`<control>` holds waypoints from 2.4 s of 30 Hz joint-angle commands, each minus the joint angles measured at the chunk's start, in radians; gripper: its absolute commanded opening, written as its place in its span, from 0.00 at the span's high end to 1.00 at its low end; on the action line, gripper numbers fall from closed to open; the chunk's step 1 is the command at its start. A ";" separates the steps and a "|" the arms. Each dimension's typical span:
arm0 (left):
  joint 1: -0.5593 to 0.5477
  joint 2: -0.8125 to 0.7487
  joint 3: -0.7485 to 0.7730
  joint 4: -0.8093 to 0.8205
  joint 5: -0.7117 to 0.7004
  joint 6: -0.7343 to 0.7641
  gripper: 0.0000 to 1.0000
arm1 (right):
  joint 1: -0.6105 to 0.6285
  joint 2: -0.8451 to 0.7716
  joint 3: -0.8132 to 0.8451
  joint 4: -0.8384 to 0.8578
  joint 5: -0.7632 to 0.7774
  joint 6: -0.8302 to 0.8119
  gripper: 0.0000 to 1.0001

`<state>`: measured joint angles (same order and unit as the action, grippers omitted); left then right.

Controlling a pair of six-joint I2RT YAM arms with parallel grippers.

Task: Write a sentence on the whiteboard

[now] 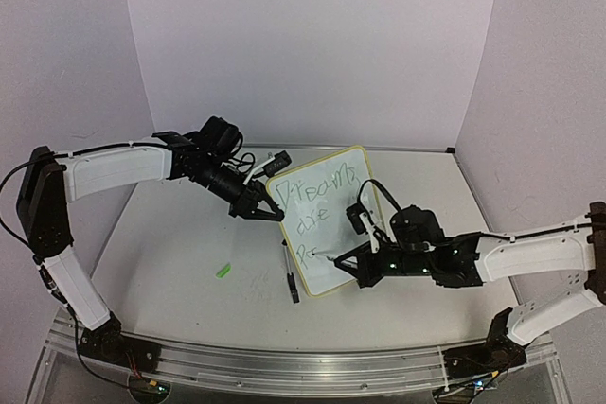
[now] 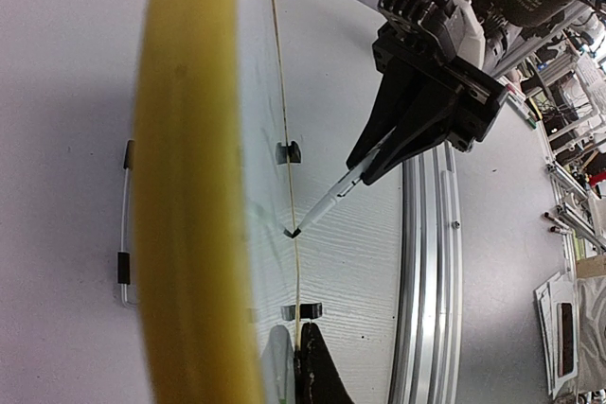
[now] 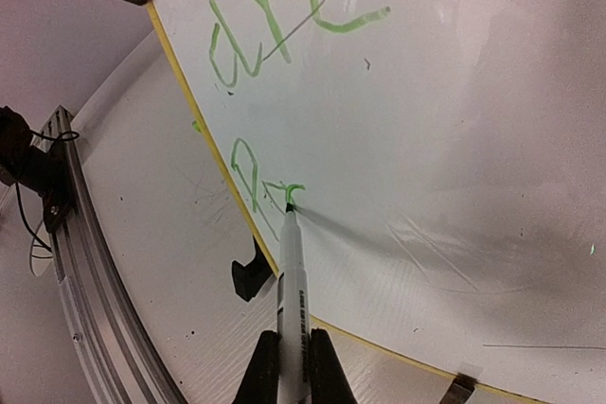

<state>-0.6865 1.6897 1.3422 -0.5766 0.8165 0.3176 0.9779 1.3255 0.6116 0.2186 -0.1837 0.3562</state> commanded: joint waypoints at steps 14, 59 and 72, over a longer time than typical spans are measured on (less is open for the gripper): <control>-0.015 0.030 0.005 -0.065 -0.055 0.045 1.00 | -0.005 -0.048 -0.034 -0.053 0.048 0.035 1.00; -0.015 0.028 0.005 -0.064 -0.055 0.046 1.00 | -0.006 -0.063 -0.023 -0.010 0.090 0.049 1.00; -0.015 0.035 0.006 -0.062 -0.050 0.043 1.00 | -0.006 -0.131 -0.071 -0.058 0.153 0.085 1.00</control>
<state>-0.6865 1.6905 1.3422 -0.5777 0.8169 0.3172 0.9756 1.1874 0.5509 0.1757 -0.0528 0.4239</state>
